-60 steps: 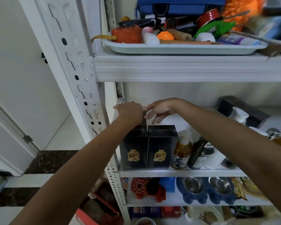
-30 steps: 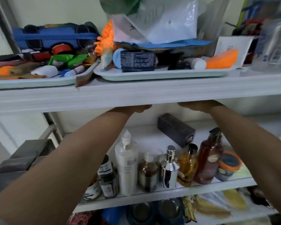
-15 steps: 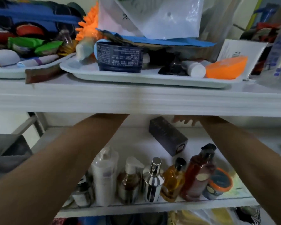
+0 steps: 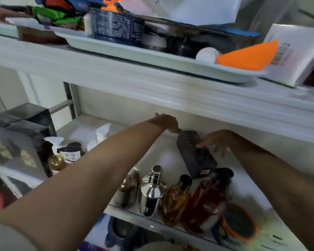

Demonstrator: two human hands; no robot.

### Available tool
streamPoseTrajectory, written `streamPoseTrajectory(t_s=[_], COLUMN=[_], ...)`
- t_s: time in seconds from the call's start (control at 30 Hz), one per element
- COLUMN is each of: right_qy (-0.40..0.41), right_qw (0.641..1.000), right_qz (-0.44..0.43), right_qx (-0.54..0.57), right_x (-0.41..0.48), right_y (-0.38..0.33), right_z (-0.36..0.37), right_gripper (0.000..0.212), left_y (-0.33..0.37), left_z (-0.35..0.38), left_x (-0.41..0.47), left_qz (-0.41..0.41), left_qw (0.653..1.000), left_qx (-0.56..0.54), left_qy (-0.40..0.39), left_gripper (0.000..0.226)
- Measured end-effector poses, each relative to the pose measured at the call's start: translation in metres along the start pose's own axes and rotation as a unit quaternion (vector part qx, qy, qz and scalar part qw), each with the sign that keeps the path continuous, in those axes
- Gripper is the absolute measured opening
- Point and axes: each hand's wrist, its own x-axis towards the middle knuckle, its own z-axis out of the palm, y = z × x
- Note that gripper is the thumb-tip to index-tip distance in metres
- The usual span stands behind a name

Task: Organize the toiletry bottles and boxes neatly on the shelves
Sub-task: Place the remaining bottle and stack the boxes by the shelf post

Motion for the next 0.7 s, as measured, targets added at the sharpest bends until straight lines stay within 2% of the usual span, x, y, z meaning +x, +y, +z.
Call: streamPoseTrajectory(t_s=[0.1,0.23,0.33,0.4,0.43,0.6,0.7], right_qy=[-0.001,0.042,0.070,0.090,0.110,0.163,0.152], right_qw=[1.000,0.994,0.988,0.989,0.987,0.981,0.983], right_qz=[0.007,-0.093,-0.135,-0.116,-0.115,-0.100,-0.097], right_qx=[0.017,0.024,0.004,0.001,0.006,0.038,0.034], right_x=[0.014,0.017,0.034,0.048,0.043,0.037,0.040], right_y=[0.013,0.017,0.022,0.026,0.026,0.027,0.029], right_z=[0.013,0.034,0.043,0.048,0.051,0.055,0.055], right_gripper=[0.109,0.096,0.110,0.123,0.123,0.090,0.077], left_y=[0.021,0.036,0.045,0.049,0.049,0.051,0.054], left_z=[0.017,0.047,0.056,0.058,0.058,0.056,0.052], left_x=[-0.011,-0.002,0.002,-0.002,-0.005,-0.016,-0.015], left_qz=[0.002,-0.008,-0.017,-0.030,-0.028,-0.035,-0.024], left_qw=[1.000,0.997,0.993,0.990,0.989,0.985,0.981], left_qx=[0.009,-0.014,-0.037,-0.059,-0.066,-0.127,-0.170], left_qy=[-0.028,-0.080,-0.113,-0.128,-0.131,-0.116,-0.091], left_gripper=[0.068,0.065,0.063,0.066,0.066,0.054,0.044])
